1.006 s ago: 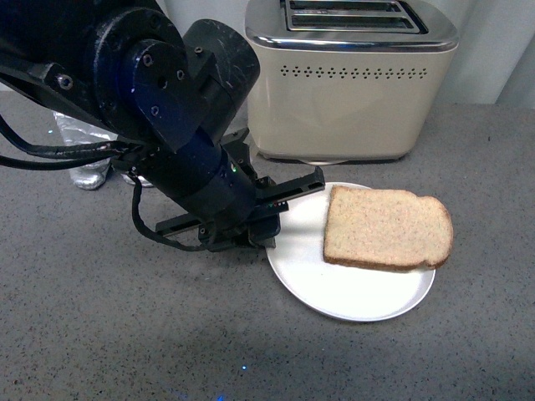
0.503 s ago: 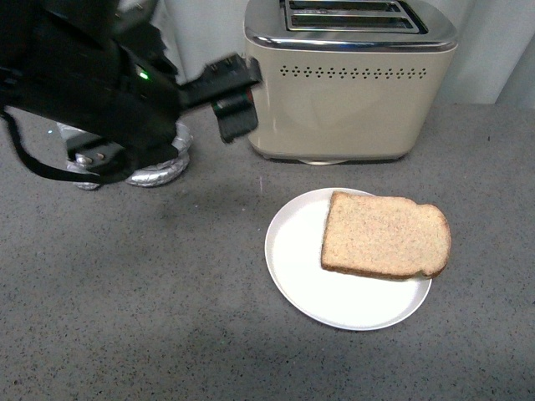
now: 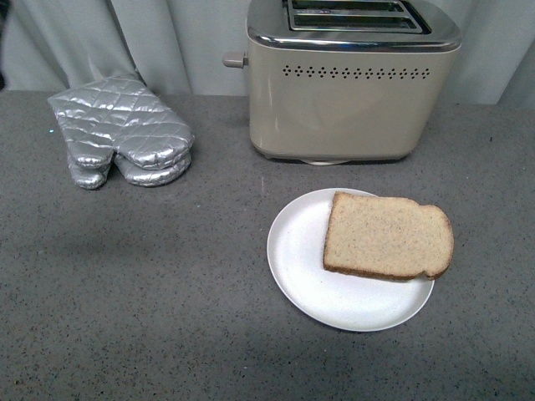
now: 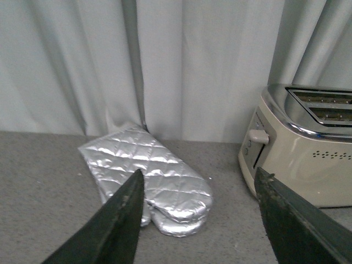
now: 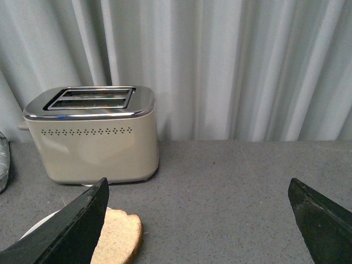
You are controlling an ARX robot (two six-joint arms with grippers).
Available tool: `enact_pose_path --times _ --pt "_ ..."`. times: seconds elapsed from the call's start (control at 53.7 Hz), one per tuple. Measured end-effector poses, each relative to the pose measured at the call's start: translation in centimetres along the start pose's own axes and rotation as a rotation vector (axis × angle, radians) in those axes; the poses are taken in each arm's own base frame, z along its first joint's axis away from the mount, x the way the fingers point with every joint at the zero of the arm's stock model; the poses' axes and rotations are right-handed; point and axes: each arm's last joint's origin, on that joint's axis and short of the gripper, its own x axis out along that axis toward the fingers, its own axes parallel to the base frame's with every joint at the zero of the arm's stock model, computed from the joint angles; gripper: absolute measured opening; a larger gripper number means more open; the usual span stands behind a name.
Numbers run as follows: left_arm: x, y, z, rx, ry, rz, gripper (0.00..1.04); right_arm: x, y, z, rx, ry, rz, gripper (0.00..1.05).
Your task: Put bread into toaster
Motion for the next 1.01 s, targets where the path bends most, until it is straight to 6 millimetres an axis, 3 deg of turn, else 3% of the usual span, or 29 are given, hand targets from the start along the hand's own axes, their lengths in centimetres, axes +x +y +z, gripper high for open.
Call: enact_pose_path --times 0.354,0.689,1.006 --pt "-4.0 2.5 -0.8 0.051 -0.017 0.002 0.03 0.0 0.0 0.0 0.000 0.000 0.000 0.95" --pt "-7.1 4.5 -0.7 0.061 -0.017 0.006 0.04 0.0 0.0 0.0 0.000 0.000 0.000 0.95" --pt "-8.8 4.5 -0.1 0.060 -0.039 0.005 0.04 0.0 0.0 0.0 0.000 0.000 0.000 0.95"
